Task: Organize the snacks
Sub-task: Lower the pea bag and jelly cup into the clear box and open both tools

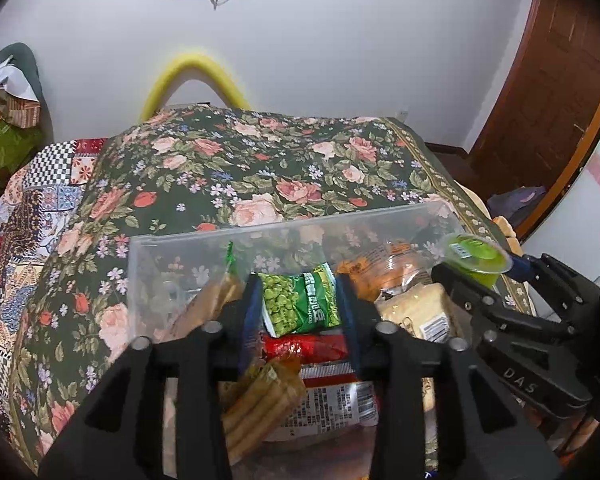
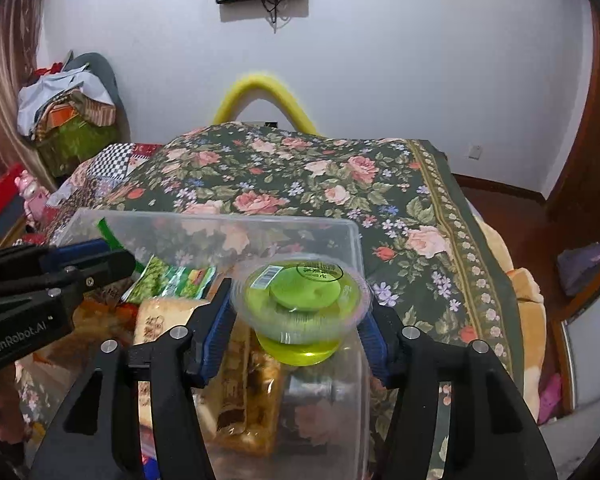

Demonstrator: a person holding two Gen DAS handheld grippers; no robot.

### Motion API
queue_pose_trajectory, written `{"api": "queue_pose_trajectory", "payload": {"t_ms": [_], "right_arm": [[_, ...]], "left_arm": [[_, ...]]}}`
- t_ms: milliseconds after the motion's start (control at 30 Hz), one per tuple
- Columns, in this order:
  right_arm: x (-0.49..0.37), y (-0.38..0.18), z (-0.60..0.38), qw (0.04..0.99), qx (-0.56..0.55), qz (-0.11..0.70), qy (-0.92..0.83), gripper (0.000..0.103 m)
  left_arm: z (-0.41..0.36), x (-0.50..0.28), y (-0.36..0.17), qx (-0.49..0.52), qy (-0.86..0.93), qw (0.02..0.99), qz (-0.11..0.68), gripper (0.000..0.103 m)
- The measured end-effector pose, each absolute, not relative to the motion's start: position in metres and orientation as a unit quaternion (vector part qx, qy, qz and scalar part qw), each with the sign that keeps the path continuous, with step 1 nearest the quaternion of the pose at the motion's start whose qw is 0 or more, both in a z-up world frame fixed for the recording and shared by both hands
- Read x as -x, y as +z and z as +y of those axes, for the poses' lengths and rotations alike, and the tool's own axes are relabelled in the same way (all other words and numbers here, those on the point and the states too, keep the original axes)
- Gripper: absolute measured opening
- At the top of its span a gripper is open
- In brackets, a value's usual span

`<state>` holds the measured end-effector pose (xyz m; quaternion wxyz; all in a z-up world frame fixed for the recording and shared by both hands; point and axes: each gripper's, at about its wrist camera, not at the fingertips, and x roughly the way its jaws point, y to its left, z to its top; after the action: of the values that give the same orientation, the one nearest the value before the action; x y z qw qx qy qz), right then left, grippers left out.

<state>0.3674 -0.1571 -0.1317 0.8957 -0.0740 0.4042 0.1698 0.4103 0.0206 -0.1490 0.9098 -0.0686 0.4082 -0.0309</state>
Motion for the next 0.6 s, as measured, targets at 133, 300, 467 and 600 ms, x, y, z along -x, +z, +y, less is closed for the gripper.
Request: {"api": "queue_pose_trajectory", "payload": {"t_ms": [133,300,467,600], "right_arm": [[-0.361,-0.133,-0.157,0.896,0.078,0.404,0.167,0.056],[-0.353,-0.121,-0.165,0.905,0.048,0.389,0.168,0.082],[-0.335,-0.104,-0.168,0.907,0.052,0.38,0.174,0.082],[-0.311,-0.094,-0.169,0.908,0.063,0.373,0.183,0.082]], "left_arm": [[0.022,-0.397,-0.143,0.061,-0.028,0.914,0.401,0.048],[0.029,-0.38,-0.132,0.065,-0.033,0.915,0.397,0.052],[0.041,-0.353,-0.117,0.059,-0.035,0.919,0.388,0.057],[0.051,-0.325,-0.109,0.049,-0.034,0.921,0.386,0.058]]}}
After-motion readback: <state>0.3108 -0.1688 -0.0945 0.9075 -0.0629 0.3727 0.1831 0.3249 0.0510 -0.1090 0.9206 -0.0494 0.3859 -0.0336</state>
